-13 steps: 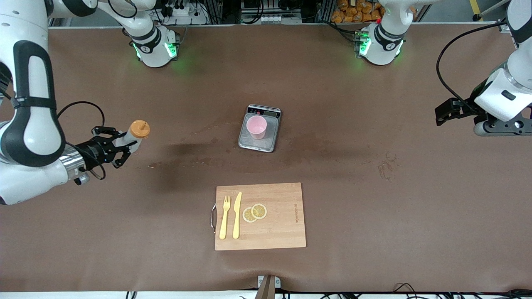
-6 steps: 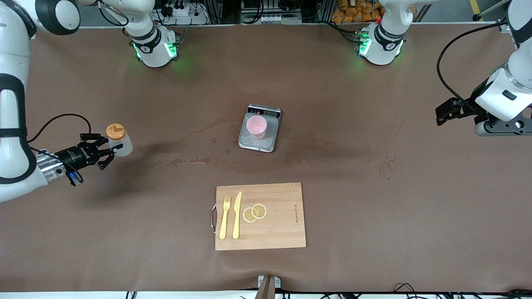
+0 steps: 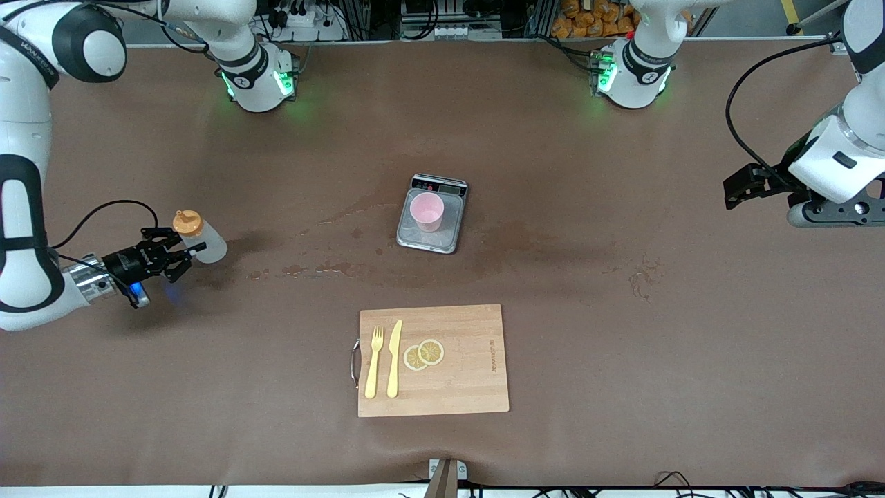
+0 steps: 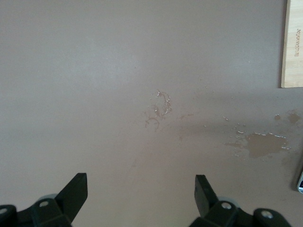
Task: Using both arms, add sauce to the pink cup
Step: 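Carry the bottle back and set it upright on the table with the right gripper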
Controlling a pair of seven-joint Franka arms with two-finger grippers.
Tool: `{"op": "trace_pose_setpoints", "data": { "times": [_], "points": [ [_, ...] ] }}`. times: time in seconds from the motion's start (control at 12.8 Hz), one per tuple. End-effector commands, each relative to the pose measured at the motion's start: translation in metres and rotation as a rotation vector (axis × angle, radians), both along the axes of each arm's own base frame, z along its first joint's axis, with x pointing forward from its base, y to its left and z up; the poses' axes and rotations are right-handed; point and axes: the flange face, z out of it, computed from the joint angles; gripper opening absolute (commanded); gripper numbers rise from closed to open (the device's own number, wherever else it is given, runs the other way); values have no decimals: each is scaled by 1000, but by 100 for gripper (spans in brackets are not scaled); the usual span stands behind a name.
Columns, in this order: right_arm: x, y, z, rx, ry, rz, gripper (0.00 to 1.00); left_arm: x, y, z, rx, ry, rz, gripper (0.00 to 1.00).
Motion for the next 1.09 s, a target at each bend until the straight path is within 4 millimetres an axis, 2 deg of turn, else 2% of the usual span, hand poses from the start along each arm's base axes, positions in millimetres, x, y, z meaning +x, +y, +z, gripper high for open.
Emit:
{"op": "trace_pose_setpoints", "data": {
  "times": [0.0,0.16,0.31,0.47,0.62,0.7,0.78,1.02],
  "points": [
    [-11,-24,-26,76,-9,-46,15,-6,1,4,-13,2,2,100],
    [-14,-37,-29,73,-26,-70,16,-6,0,4,-13,1,1,100],
    [-16,-41,-31,73,-25,-75,32,-6,0,4,-13,2,1,100],
    [-19,-37,-43,83,-7,-76,37,-6,0,4,-13,2,1,100],
    [-20,-40,-50,73,-12,-86,65,-7,0,4,-12,2,1,100],
    [-19,-39,-50,71,-12,-86,89,-7,0,4,-12,2,1,100],
    [-19,-39,-50,70,-11,-86,100,-7,0,5,-12,1,1,100],
    [-14,-49,-35,65,-35,-90,100,-8,-3,6,-12,-1,-1,100]
  ]
}}
